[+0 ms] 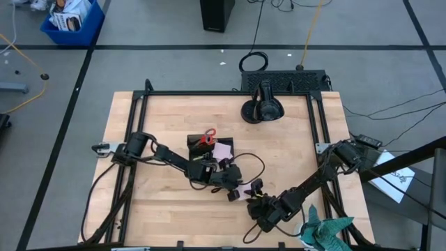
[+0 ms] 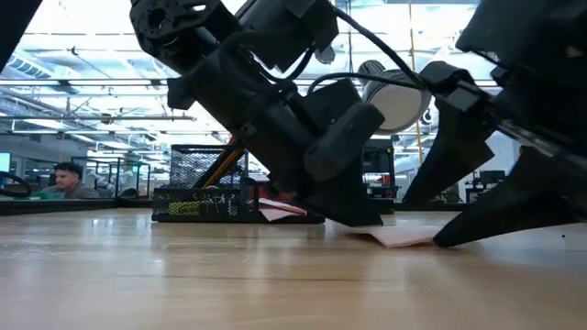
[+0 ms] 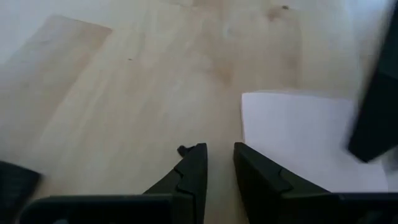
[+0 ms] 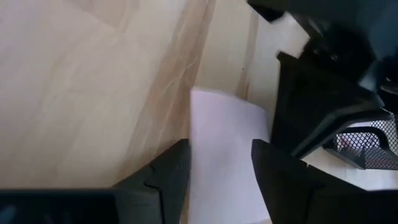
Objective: Pick and place office supplies into organizer
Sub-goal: Put the pink sticky notes into the black desk organizer
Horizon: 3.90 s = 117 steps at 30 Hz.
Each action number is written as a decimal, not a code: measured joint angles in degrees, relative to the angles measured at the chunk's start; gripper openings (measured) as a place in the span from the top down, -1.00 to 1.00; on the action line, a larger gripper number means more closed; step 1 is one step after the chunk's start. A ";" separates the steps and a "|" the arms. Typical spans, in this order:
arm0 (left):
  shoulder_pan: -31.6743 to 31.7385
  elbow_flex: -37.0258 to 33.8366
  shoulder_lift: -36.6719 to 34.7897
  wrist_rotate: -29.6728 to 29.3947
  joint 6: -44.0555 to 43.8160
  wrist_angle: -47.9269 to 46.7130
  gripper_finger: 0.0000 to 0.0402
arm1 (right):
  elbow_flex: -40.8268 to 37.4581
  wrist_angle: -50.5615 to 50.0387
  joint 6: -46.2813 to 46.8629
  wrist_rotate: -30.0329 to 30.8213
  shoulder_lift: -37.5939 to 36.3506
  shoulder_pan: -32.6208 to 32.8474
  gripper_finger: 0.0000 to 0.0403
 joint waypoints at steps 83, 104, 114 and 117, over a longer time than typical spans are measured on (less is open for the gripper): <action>-32.82 -0.17 -12.59 -14.65 -5.69 -27.41 0.58 | 9.67 15.34 -31.83 1.14 -0.48 -29.30 1.00; -32.38 -0.15 -12.61 -15.02 -4.36 -27.47 0.58 | 9.45 15.74 -28.10 -10.85 0.87 -34.26 1.00; -32.38 -0.13 -12.63 -15.02 -4.33 -27.45 0.58 | 9.45 13.58 -25.17 -15.33 0.85 -34.49 1.00; -32.24 -0.13 -12.63 -15.02 -4.34 -27.45 0.58 | 9.08 13.26 -24.16 -15.43 0.81 -34.83 1.00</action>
